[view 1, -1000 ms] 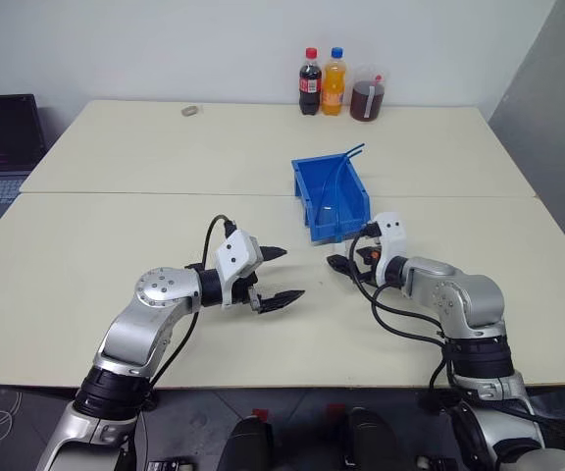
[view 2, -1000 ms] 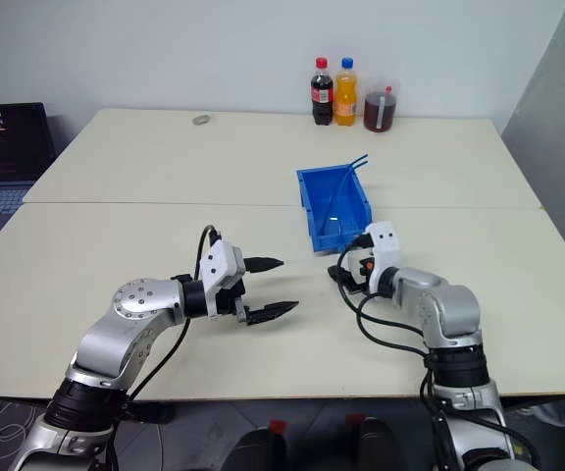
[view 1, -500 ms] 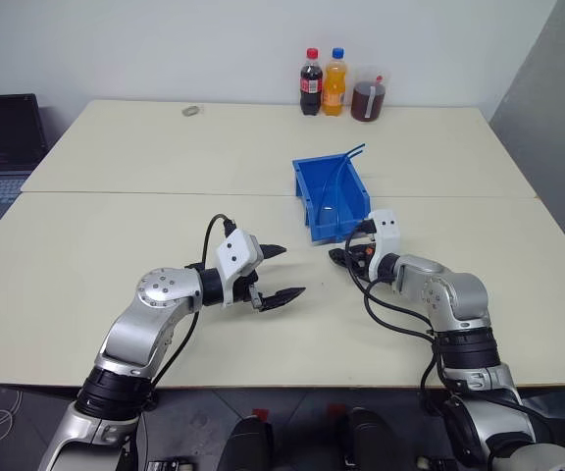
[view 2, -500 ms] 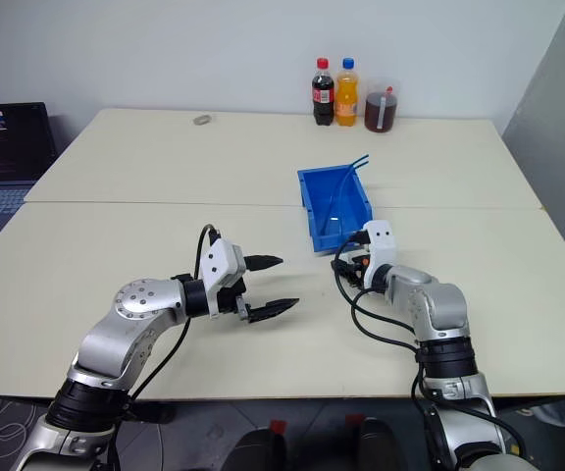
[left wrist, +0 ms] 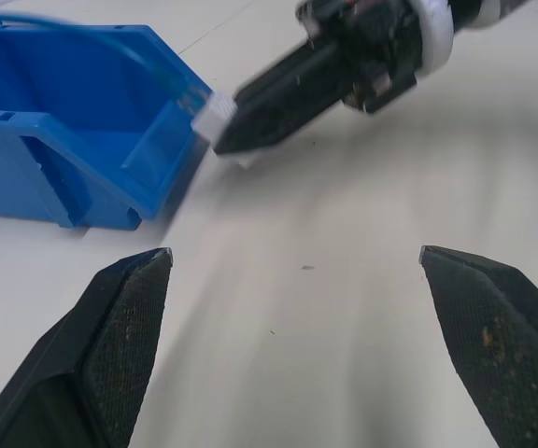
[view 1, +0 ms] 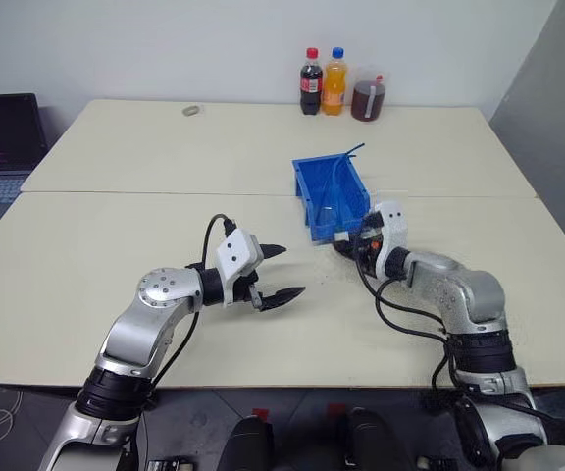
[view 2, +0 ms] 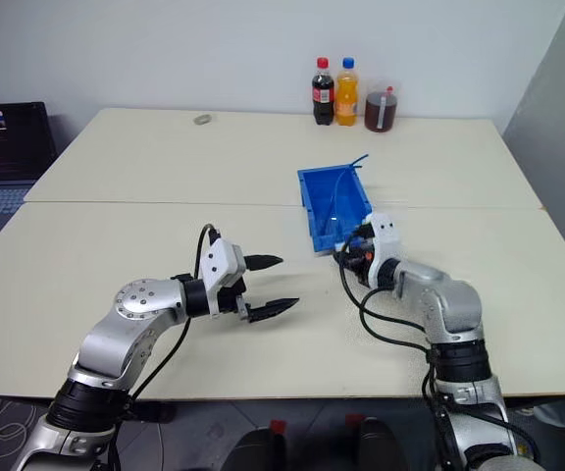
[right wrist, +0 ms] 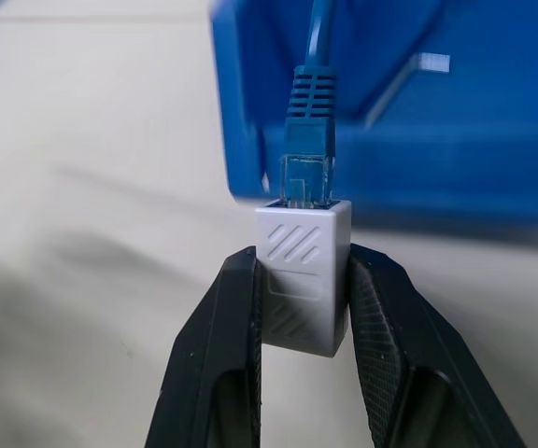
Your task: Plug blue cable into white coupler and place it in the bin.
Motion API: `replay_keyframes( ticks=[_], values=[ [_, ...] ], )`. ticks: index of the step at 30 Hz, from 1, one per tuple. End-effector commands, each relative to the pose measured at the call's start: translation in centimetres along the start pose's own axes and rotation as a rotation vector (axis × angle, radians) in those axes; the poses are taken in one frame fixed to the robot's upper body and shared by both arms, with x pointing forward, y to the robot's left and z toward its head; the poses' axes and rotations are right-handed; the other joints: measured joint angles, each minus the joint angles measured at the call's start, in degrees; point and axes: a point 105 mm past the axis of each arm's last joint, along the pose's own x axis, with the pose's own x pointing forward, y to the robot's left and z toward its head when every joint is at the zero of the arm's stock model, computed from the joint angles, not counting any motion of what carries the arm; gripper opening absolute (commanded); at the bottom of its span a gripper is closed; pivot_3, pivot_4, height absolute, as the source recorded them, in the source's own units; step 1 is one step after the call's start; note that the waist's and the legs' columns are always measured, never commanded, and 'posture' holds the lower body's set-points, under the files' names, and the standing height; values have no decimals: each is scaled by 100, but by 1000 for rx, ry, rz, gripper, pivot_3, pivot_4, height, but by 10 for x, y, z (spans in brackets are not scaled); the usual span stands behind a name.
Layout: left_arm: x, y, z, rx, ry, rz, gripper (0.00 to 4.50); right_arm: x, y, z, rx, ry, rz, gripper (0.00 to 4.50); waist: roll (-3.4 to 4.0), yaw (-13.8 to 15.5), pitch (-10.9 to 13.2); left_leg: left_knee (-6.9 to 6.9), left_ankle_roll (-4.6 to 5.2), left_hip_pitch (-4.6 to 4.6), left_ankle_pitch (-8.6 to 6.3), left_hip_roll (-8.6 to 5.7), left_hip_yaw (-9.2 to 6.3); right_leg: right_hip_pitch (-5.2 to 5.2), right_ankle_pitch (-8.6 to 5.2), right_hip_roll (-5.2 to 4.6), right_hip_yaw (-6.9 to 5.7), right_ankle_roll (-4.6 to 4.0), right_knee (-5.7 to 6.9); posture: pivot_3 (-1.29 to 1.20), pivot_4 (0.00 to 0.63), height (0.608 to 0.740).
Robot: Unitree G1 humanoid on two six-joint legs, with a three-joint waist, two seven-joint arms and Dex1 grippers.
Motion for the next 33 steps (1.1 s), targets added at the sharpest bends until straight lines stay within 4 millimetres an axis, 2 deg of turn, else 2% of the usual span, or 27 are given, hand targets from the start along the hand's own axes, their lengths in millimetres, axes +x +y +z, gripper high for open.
replay_keyframes(
  ticks=[1, 4, 9, 11, 16, 19, 22, 26, 28, 33],
  values=[
    [1, 7, 17, 44, -53, 28, 4500, 4, 6, 49, -61, -139, 29, 957, 0, -14, 0, 0, 0, 0, 0, 0, 0, -1, 0, 1, 0, 0, 0, 0, 150, 740],
    [4, 13, 22, 47, -76, 53, 4500, 20, 0, 66, -93, -152, 6, 957, 0, -16, 0, 1, 0, 1, 0, 1, 0, -2, 0, 3, 1, -1, 4, 0, 150, 740],
    [6, 21, 27, 43, -97, 99, 4500, 41, -25, 73, -103, -147, -80, 957, 0, -1, 0, 1, 0, -1, 0, 1, 3, 0, 1, 2, 1, -1, -3, 0, 150, 740],
    [6, 22, 28, 43, -97, 103, 4500, 45, -30, 74, -110, -152, -96, 1661, 0, 3, 0, 0, 0, -6, 0, 0, 5, 0, 1, 1, 1, -2, -9, 0, 150, 740],
    [3, 22, 27, 40, -95, 113, 4500, 47, -31, 76, -125, -168, -86, 2804, 1, -6, 0, -2, 0, -9, 0, 0, 11, -4, 1, -1, 5, -2, -12, 0, 150, 740],
    [3, 21, 26, 39, -95, 116, 4500, 46, -30, 77, -130, -178, -77, 3663, 1, -6, 0, -2, 0, -6, 0, 0, 9, -4, 1, -1, 5, -2, -8, 0, 150, 740],
    [3, 26, 28, 44, -101, 141, 4500, 41, -24, 87, -115, -226, -61, 4440, 1, -6, 0, -1, 0, -5, 0, 0, 8, -4, 1, -1, 5, -2, -4, 0, 150, 740],
    [3, 32, 29, 68, -92, 182, 4500, 27, -12, 100, -140, -283, -27, 4496, 1, -2, 0, -1, 0, -6, 0, 0, 7, -4, 1, -1, 5, -2, -4, 0, 150, 740],
    [4, 32, 26, 54, -74, 177, 4500, 13, -4, 104, -168, -313, -3, 4496, 1, 6, 0, -1, 0, -6, 0, 0, 7, -4, 1, -1, 4, -2, -6, 0, 150, 740],
    [-1, 35, 23, 50, -56, 194, 4500, -24, 4, 96, -254, -328, -11, 4496, 0, 38, 0, -1, 0, -9, 0, 0, 5, -2, 1, -1, 3, -2, -9, 0, 150, 740]
  ],
)
